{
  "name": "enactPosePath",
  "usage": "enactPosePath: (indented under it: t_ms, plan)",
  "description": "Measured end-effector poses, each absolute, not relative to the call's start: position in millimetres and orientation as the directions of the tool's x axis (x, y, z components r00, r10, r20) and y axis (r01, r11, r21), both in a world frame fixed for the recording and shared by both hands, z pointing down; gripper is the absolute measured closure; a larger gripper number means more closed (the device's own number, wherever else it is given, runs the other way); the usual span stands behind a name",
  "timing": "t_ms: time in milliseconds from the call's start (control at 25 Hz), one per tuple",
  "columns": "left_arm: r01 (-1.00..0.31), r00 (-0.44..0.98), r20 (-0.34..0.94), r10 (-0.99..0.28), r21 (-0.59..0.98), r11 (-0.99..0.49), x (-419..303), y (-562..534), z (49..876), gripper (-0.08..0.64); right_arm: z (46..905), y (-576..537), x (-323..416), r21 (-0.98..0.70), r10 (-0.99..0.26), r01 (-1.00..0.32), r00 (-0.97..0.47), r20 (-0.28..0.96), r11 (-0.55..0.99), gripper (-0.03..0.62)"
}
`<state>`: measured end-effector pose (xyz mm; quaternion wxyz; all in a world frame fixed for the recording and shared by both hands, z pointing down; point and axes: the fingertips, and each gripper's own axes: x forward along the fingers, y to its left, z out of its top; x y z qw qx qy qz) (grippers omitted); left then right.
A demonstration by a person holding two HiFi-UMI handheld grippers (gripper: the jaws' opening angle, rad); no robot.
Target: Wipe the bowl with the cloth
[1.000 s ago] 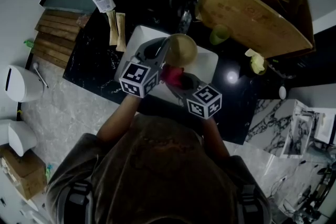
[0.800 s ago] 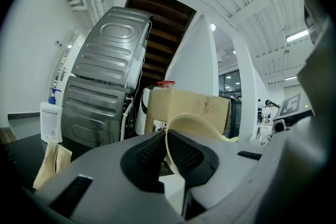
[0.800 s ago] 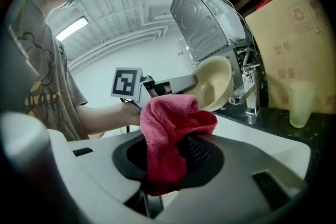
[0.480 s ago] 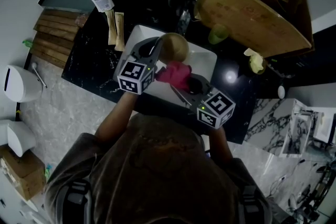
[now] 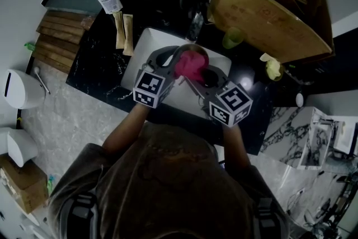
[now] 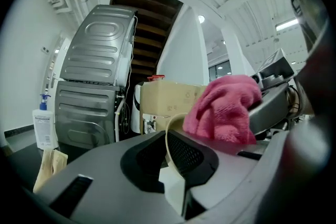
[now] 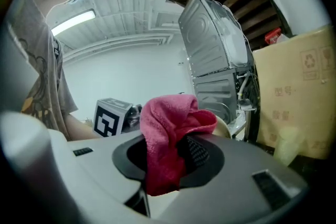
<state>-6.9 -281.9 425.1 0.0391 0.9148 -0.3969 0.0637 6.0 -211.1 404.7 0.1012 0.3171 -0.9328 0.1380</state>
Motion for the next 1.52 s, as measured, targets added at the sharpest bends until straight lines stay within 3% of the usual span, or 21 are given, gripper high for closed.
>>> enactPosePath:
  t_ms: [880, 1520]
  plan:
    - [-0.738, 0.649, 0.169, -0.742, -0.098, -0.668, -0.8, -269.6, 424.8, 0.532, 438.6, -253.7, 27.9, -0.052, -0.715, -0.795, -0.570, 0.404, 0.605, 0.483]
    - [-0.759, 0.612, 0.180, -0.770, -0.140, -0.636, -8.2, -272.8, 429.5, 0.525, 482.1, -239.4, 40.7, -0.103, -0.666, -0.823, -0.520, 0.535, 0.559, 0.483]
